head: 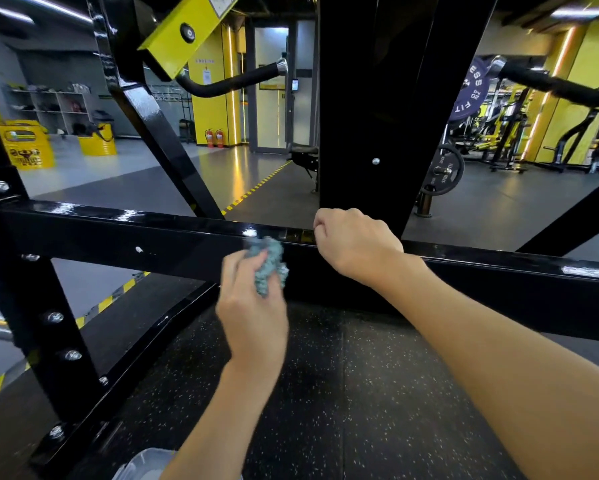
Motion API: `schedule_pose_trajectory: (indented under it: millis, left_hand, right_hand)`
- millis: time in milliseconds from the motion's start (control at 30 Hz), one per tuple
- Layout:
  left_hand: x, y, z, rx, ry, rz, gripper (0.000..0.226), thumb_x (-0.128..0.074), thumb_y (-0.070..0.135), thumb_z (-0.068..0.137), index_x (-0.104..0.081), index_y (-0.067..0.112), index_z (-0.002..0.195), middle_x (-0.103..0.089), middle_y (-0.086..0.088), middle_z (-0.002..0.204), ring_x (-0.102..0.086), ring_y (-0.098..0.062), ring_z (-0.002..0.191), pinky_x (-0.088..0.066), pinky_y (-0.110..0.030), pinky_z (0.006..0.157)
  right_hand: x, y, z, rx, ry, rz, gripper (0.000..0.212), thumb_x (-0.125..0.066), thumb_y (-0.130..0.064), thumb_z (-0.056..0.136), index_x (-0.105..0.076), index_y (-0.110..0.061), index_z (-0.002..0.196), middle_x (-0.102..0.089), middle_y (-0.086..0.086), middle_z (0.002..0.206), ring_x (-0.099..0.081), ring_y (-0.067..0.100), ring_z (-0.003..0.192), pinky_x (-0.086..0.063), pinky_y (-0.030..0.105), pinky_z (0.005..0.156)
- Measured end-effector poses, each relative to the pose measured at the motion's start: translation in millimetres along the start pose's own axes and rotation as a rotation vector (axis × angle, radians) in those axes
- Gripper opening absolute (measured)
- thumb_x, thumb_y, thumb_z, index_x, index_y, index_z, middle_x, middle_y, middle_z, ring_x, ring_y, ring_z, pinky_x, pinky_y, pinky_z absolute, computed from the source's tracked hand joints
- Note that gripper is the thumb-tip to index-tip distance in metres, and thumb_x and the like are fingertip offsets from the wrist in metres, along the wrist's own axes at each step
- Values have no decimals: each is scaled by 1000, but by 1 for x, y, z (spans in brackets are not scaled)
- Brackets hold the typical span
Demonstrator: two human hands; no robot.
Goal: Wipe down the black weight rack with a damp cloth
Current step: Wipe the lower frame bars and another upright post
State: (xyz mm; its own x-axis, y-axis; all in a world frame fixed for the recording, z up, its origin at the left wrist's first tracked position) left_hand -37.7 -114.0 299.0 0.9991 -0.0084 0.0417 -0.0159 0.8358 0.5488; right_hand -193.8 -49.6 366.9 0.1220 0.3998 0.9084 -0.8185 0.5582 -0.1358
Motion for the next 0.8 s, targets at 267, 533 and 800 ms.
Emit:
schedule_pose_trajectory:
  millis: [267,533,800]
  left_hand:
    - [3,-23,-9,34,-72,-26,31,-75,-13,76,-70,-1,104,-64,-10,109,-62,-13,99,-46,-9,93]
    - [32,-74,-2,206,89,-59,24,-72,-14,78,-67,-2,99,-60,-3,105,-58,1,94,-48,-8,85]
    - [43,-72,33,209,94,-121,21,-72,-7,80,-70,-1,101,-66,-10,109,-65,-12,97,-54,-16,84]
  right_hand:
    - [-7,-45,28,103,-47,78,29,-42,-17,95,-58,-28,117,-61,2,123,-56,29,113,-42,36,94]
    - [-42,-59,54,32,-156,112,33,-35,-23,97,-64,-30,112,-63,0,121,-57,27,111,-43,36,87]
    - [-42,-62,51,-3,-202,70,33,-32,-19,100,-61,-29,113,-60,-3,115,-56,22,111,-46,38,94]
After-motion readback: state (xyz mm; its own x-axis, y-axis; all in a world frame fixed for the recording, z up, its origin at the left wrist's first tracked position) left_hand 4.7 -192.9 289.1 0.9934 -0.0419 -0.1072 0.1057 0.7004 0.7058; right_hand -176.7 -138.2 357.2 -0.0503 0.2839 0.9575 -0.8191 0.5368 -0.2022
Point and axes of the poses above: each hand's wrist, its own z-axis towards the middle knuckle, its own x-axis out of the back of the hand, y = z × x, the point moved 10 cm from there along z, towards the middle knuckle
